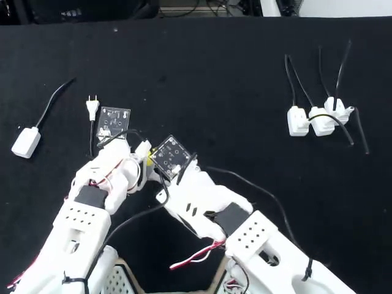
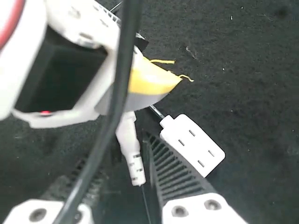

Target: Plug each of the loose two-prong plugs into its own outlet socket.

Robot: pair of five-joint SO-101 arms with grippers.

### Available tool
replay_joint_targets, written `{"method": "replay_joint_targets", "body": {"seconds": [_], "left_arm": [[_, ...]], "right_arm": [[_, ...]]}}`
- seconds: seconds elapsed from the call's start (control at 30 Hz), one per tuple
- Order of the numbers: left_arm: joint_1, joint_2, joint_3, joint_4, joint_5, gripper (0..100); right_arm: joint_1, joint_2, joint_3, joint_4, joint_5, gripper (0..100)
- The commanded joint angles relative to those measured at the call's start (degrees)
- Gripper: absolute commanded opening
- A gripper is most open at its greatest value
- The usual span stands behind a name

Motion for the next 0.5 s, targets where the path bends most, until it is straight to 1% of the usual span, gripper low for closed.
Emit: {"method": "replay_joint_targets", "body": {"seconds": [0.0,0.33,0.47], "left_arm": [[-0.2,0.0,0.0,0.1,-0.6,20],[0.0,0.0,0.2,0.2,-0.6,20],[0.1,0.4,0.3,0.2,-0.2,20]], "right_arm": [[2.1,-1.9,-2.4,-0.2,-0.5,1.1],[2.3,-4.7,-2.4,-0.5,-1.1,1.1],[2.3,-6.2,-2.2,-0.5,-3.4,1.1]]}}
